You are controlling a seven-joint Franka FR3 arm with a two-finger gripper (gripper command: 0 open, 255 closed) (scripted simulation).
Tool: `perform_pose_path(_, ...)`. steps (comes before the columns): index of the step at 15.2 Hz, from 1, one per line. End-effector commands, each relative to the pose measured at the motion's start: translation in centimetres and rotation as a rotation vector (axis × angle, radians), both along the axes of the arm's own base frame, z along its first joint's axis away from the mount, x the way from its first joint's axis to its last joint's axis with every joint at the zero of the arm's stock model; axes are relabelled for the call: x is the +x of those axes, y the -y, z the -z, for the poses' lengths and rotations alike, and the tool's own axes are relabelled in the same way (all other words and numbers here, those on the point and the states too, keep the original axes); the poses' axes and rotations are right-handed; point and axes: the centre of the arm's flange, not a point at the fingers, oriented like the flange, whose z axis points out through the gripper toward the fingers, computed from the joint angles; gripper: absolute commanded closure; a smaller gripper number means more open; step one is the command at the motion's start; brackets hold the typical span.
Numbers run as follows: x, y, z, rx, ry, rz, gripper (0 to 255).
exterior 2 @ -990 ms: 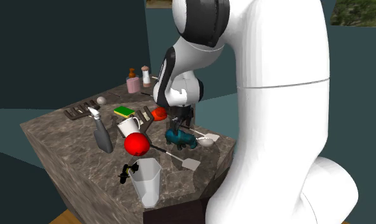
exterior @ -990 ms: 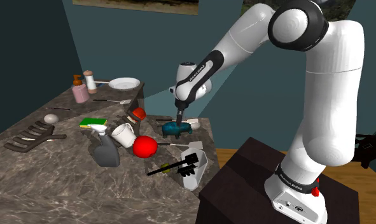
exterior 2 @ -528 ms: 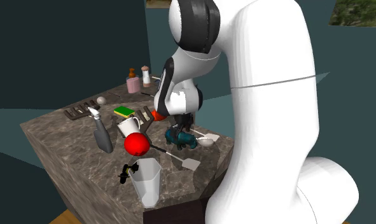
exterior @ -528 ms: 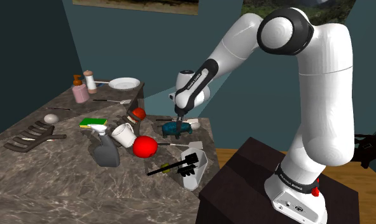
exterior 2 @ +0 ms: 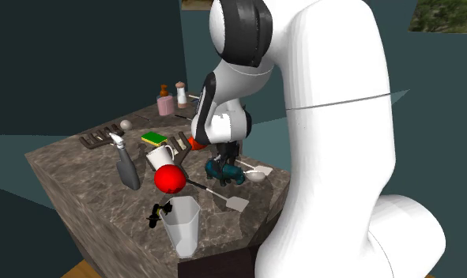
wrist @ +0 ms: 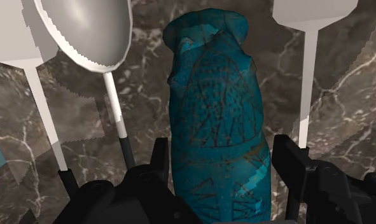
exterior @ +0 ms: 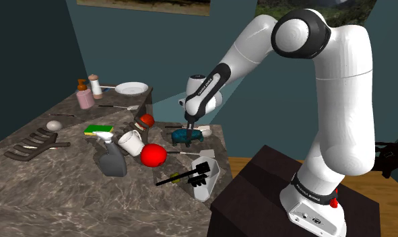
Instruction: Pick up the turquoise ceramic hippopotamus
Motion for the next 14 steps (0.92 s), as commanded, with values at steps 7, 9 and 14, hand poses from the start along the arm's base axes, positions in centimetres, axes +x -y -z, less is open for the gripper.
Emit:
perform_pose_path(7, 0.0, 0.0, -2.0, 0.000, -0.002, 0.000, 255)
perform_pose_path(9, 0.0, 0.0, -3.1, 0.000, -0.002, 0.000, 255)
perform_pose_path(14, 0.0, 0.0, -5.7, 0.000, -0.002, 0.000, 255)
